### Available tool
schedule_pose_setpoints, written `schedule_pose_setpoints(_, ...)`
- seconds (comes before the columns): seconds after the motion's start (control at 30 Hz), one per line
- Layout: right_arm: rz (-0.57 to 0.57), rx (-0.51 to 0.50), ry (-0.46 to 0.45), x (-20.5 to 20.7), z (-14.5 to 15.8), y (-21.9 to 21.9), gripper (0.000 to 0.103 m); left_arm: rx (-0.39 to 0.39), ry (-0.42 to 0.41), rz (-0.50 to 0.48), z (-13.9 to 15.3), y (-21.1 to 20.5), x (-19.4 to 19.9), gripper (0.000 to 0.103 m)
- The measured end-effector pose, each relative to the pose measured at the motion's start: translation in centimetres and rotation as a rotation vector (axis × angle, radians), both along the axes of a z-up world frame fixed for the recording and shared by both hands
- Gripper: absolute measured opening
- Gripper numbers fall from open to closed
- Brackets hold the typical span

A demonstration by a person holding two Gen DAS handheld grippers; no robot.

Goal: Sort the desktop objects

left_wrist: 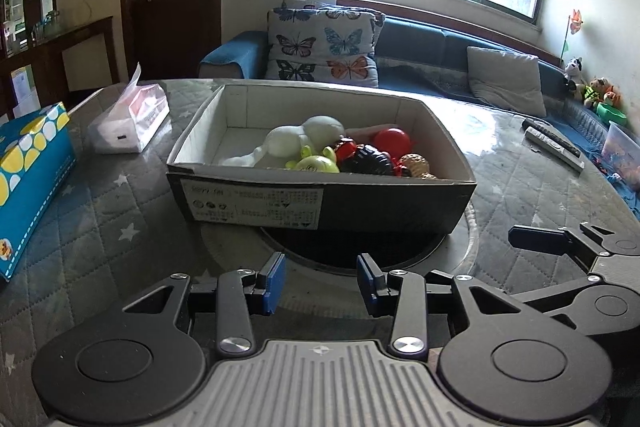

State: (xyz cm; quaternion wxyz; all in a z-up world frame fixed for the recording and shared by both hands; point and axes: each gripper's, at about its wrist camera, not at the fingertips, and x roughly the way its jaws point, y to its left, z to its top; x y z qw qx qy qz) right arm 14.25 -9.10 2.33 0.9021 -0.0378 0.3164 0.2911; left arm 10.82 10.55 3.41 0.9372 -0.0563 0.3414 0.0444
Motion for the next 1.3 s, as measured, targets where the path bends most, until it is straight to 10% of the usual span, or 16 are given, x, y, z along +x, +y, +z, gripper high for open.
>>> schedule_pose_setpoints(1.3,0.006,-0.020,0.071,0.9,-1.4,1.6,0.103,0.070,0.051,0.080,-0.8,2.2,1.2,0.042)
